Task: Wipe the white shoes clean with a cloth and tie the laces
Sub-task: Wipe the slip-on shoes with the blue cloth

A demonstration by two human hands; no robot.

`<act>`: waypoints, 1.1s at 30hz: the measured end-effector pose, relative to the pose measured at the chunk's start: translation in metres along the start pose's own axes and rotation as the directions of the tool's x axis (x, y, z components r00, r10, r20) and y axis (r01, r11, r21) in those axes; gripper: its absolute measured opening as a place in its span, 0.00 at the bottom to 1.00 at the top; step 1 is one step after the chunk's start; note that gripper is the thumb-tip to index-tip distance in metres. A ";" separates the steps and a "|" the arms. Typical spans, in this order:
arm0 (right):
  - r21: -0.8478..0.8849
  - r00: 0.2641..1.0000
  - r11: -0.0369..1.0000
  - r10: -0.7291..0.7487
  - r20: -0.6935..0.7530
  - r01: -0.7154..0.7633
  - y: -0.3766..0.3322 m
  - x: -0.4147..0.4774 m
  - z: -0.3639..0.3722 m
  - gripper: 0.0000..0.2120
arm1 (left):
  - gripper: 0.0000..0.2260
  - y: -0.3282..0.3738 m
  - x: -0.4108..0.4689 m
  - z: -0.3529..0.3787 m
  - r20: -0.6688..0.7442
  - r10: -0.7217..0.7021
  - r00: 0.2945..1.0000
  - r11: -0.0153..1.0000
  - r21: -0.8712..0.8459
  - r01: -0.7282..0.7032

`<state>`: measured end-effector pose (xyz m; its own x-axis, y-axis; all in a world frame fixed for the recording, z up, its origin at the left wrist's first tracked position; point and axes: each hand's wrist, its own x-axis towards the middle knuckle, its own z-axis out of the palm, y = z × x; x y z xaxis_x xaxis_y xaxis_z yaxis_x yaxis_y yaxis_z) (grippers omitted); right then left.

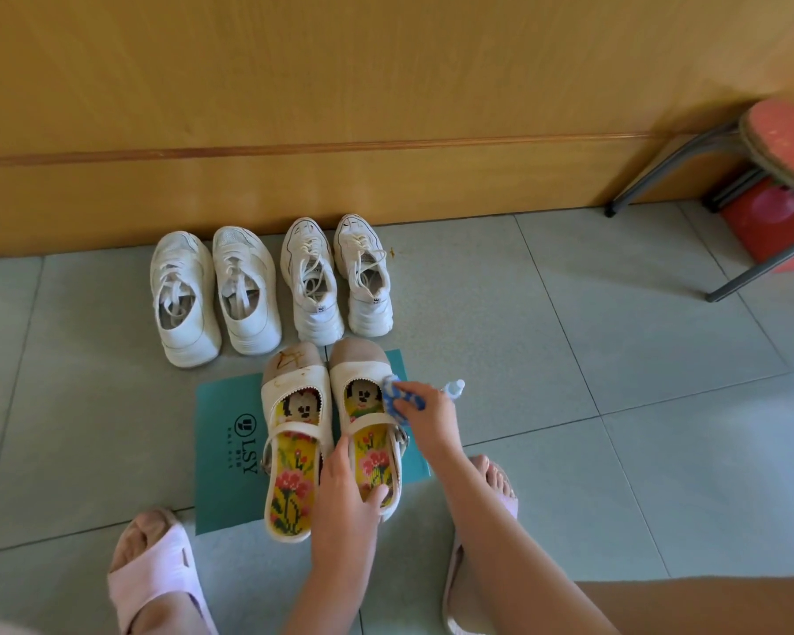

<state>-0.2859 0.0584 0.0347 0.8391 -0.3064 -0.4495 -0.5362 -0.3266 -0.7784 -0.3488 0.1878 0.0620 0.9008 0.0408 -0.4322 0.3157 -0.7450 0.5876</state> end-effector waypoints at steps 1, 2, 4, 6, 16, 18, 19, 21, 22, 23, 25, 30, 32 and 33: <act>-0.008 1.000 1.000 0.014 -0.009 -0.014 0.005 -0.004 -0.002 0.14 | 0.35 0.000 0.000 0.000 0.011 -0.008 1.000 1.000 -0.009 0.008; 0.012 0.999 0.999 0.037 -0.027 -0.036 0.011 -0.009 -0.006 0.14 | 0.35 -0.001 0.000 0.000 0.020 -0.012 1.000 1.000 -0.021 0.013; 0.126 0.983 0.986 0.122 -0.139 -0.105 0.025 -0.020 -0.018 0.13 | 0.34 -0.003 0.001 0.001 0.026 -0.012 1.000 0.998 -0.059 0.013; 0.235 0.948 0.961 0.202 -0.245 -0.144 0.033 -0.030 -0.022 0.12 | 0.34 -0.006 0.001 0.003 0.021 -0.008 1.000 0.996 -0.092 0.010; 0.170 0.977 0.980 0.133 -0.166 -0.104 0.035 -0.067 0.017 0.15 | 0.31 -0.010 0.001 0.006 -0.006 -0.046 0.999 0.984 -0.171 0.044; 0.169 0.975 0.976 0.161 -0.154 -0.135 0.041 -0.074 0.017 0.14 | 0.31 -0.009 0.000 0.006 -0.011 -0.039 0.999 0.982 -0.185 0.037; 0.176 0.974 0.972 0.181 -0.138 -0.156 0.044 -0.079 0.018 0.14 | 0.31 -0.009 0.000 0.006 -0.008 -0.042 0.999 0.980 -0.197 0.039; 0.210 0.973 0.960 0.210 -0.093 -0.187 0.051 -0.087 0.020 0.15 | 0.31 -0.008 -0.002 0.005 -0.001 -0.048 0.999 0.975 -0.215 0.047; 0.231 0.973 0.952 0.221 -0.064 -0.201 0.054 -0.090 0.019 0.15 | 0.31 -0.008 -0.002 0.005 0.000 -0.048 0.999 0.974 -0.221 0.047; 0.242 0.975 0.948 0.220 -0.036 -0.206 0.056 -0.093 0.018 0.14 | 0.31 -0.008 -0.002 0.005 -0.003 -0.044 0.999 0.973 -0.225 0.042; 0.232 0.979 0.952 0.204 0.011 -0.201 0.057 -0.096 0.013 0.13 | 0.31 -0.009 -0.002 0.005 -0.006 -0.039 0.999 0.971 -0.235 0.037; 0.247 0.974 0.945 0.185 0.133 -0.214 0.058 -0.111 0.004 0.09 | 0.30 -0.009 -0.002 0.003 0.008 -0.039 0.999 0.967 -0.253 0.040; 0.247 0.966 0.943 0.181 0.184 -0.223 0.058 -0.116 -0.004 0.08 | 0.30 -0.010 -0.002 0.003 0.012 -0.034 0.999 0.965 -0.260 0.036; 0.251 0.964 0.943 0.168 0.206 -0.218 0.056 -0.117 -0.009 0.08 | 0.30 -0.011 -0.002 0.002 0.012 -0.030 0.999 0.965 -0.259 0.032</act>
<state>-0.4153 0.0675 0.0478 0.7375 -0.1659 -0.6547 -0.6659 -0.0171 -0.7458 -0.3545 0.1943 0.0548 0.8874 0.0546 -0.4578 0.4105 -0.5458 0.7305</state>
